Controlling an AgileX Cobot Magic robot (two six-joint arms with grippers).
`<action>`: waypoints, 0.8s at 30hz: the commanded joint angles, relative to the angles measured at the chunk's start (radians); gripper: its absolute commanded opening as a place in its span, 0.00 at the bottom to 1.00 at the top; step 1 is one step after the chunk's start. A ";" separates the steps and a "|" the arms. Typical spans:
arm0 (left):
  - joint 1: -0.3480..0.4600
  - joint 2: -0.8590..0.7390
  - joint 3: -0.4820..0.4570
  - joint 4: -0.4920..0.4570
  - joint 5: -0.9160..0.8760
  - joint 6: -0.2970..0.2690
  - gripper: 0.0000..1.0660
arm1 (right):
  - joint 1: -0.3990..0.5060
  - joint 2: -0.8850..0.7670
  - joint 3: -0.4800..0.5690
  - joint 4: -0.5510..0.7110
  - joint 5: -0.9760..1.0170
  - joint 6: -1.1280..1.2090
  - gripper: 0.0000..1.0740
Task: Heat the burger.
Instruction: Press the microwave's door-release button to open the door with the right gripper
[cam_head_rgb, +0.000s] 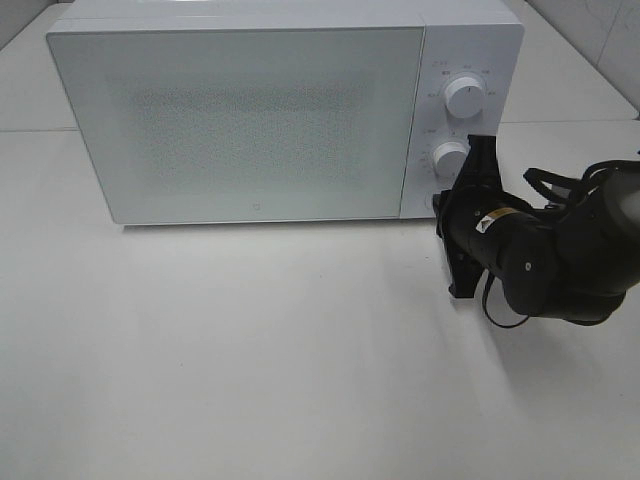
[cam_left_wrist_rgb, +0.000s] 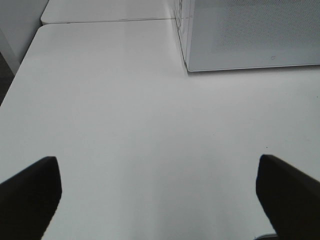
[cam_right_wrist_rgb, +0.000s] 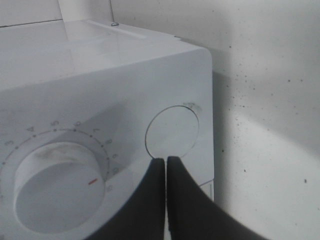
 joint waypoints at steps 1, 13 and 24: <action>0.002 -0.014 -0.001 -0.003 -0.014 0.000 0.92 | -0.005 0.032 -0.040 0.037 0.004 0.002 0.00; 0.002 -0.014 -0.001 -0.003 -0.014 0.000 0.92 | -0.025 0.053 -0.126 0.117 0.002 -0.105 0.00; 0.002 -0.014 -0.001 -0.004 -0.014 0.000 0.92 | -0.052 0.065 -0.158 0.103 -0.082 -0.107 0.00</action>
